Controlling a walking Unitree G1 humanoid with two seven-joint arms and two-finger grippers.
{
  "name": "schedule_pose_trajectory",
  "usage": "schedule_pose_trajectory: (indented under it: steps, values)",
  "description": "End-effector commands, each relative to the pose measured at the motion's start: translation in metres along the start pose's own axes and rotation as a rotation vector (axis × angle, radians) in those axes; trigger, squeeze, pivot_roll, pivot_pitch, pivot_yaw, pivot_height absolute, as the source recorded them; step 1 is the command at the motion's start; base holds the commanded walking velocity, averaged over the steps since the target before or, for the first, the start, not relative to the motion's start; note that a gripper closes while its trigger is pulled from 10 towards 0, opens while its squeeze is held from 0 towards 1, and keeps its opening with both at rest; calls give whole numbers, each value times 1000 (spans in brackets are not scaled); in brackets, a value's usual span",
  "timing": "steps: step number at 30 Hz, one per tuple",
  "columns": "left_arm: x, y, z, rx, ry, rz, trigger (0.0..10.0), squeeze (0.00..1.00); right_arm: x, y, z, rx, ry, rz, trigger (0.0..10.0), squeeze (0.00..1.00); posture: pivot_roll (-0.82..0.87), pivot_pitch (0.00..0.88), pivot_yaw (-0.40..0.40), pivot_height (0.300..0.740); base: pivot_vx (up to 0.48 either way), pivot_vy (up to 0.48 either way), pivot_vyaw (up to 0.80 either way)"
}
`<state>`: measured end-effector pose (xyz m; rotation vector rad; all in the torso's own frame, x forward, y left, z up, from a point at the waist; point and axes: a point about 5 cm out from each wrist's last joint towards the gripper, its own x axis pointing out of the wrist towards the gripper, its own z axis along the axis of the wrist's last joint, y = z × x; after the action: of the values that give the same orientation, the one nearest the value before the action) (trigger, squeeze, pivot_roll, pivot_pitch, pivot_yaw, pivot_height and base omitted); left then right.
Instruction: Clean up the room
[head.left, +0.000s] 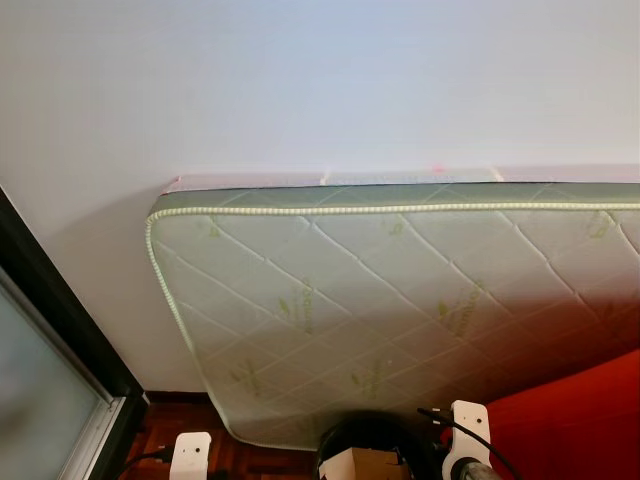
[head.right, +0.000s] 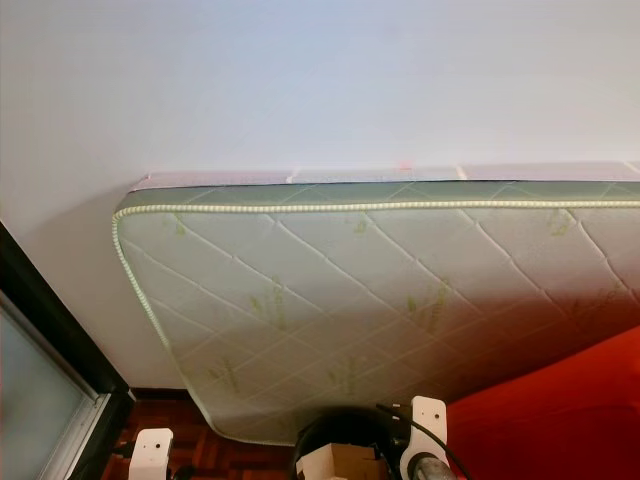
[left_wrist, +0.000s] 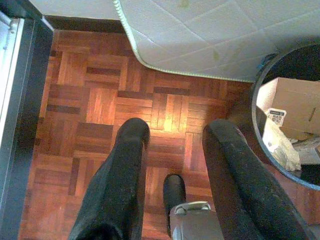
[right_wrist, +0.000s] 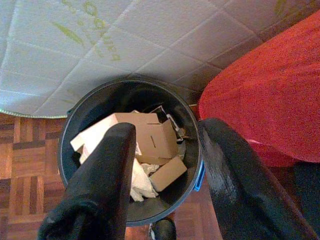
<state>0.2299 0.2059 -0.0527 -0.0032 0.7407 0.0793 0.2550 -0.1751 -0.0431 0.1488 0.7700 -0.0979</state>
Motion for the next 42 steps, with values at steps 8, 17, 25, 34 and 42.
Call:
schedule_pose_trajectory:
  steps: [8,17,25,34,42]
  values:
    - [0,0,-2,-3,15,2,10000,0,1,2,4,-17,-10,24,10000,0,-19,0,20,726,-251,0,0]
    - [0,-1,-2,-2,16,1,10000,0,1,3,4,-21,-8,27,10000,0,-19,0,20,726,-261,0,0]
    - [0,-1,-3,-3,17,0,10000,0,1,3,4,-22,-5,27,10000,0,-20,0,19,726,-263,0,0]
    - [0,-1,-3,-3,17,1,10000,0,1,3,4,-25,-4,31,10000,0,-19,0,18,726,-263,0,0]
    - [0,-1,-3,-4,17,1,10000,0,1,3,4,-24,-6,32,10000,0,-21,0,17,726,-262,0,0]
